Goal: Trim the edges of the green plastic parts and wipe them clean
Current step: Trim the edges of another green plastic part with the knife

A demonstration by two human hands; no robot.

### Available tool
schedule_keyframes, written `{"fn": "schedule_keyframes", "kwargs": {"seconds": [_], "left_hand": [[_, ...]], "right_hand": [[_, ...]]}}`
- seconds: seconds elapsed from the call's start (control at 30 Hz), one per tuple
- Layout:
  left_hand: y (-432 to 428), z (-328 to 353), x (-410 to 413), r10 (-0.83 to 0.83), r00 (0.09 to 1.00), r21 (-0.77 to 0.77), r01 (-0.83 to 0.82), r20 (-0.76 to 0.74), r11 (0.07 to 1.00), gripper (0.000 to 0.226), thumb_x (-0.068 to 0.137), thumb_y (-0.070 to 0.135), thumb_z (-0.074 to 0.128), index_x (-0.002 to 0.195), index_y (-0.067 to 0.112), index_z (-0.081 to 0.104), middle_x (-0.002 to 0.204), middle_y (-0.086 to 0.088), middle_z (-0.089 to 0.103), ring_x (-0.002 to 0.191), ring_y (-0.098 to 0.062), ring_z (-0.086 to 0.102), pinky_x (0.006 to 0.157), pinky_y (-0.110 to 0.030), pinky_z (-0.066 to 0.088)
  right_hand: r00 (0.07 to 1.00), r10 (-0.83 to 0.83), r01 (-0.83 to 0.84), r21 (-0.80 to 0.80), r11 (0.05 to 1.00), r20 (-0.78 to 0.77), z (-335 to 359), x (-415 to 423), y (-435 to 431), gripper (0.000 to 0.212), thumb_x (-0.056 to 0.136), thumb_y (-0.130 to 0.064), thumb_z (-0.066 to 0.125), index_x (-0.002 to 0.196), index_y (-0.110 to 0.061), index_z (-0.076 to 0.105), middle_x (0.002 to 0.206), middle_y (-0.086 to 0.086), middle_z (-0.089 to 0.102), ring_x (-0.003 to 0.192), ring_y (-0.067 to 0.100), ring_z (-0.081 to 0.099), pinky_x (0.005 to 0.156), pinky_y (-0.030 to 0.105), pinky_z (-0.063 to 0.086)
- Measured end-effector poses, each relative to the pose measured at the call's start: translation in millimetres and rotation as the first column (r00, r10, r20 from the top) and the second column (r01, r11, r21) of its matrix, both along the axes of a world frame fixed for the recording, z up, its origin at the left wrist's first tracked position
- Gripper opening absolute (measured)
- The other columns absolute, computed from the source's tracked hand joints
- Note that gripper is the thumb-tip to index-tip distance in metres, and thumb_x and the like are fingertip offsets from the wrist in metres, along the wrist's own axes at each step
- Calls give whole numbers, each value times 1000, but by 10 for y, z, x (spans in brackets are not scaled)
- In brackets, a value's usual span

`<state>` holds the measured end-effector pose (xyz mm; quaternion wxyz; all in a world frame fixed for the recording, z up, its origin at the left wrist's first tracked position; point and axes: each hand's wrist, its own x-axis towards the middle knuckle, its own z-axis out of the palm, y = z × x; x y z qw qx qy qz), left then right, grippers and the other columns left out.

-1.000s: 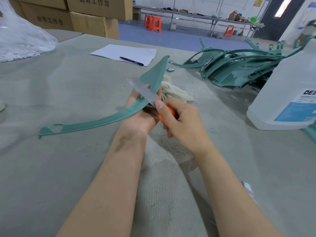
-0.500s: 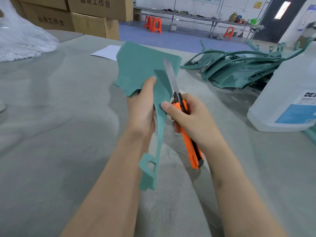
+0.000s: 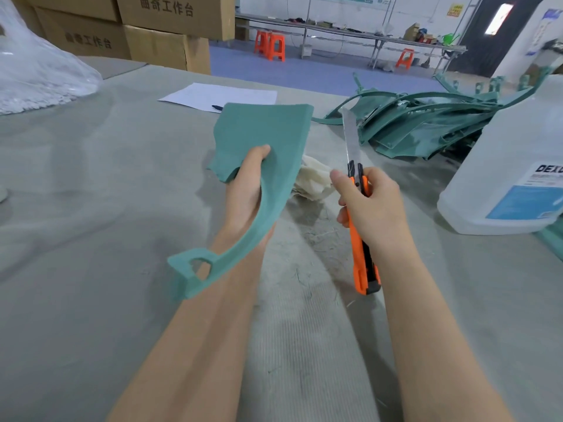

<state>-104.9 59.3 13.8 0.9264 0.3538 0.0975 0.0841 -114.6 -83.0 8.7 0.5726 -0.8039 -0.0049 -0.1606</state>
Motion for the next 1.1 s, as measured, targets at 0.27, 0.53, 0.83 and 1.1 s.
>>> {"fn": "schedule_keyframes", "kwargs": {"seconds": [0.27, 0.53, 0.83, 1.1], "left_hand": [[-31, -34, -12, -103, 994, 241, 107, -28, 965, 4, 87, 13, 59, 89, 17, 57, 87, -3, 56, 77, -17, 54, 67, -28, 44], [-73, 10, -58, -77, 997, 328, 66, 21, 942, 6, 89, 11, 57, 84, 13, 59, 73, 1, 60, 67, -12, 59, 64, -21, 47], [-66, 37, -68, -71, 996, 232, 57, 52, 971, 8, 90, 10, 58, 94, 17, 62, 92, 0, 65, 84, -15, 62, 75, -28, 49], [-113, 13, -71, -27, 999, 402, 17, 19, 915, 8, 90, 10, 59, 89, 18, 64, 70, 11, 68, 61, -1, 64, 51, -14, 47]], "right_hand": [[995, -45, 47, -27, 999, 84, -19, -8, 37, 47, 100, -41, 46, 90, 4, 57, 70, 17, 54, 47, 13, 53, 50, 27, 46], [996, -19, 24, -60, 998, 87, 7, -47, 63, 39, 83, -51, 68, 81, -15, 54, 66, 6, 54, 71, 37, 61, 68, 45, 53], [979, -205, 204, 114, 972, -9, -62, 82, -197, 28, 92, -29, 65, 77, -17, 44, 76, 5, 47, 56, 16, 54, 55, 25, 46], [987, -159, 156, 158, 975, 5, -8, 48, -135, 38, 98, -45, 47, 92, -11, 60, 65, -4, 60, 45, 8, 54, 48, 22, 46]]}}
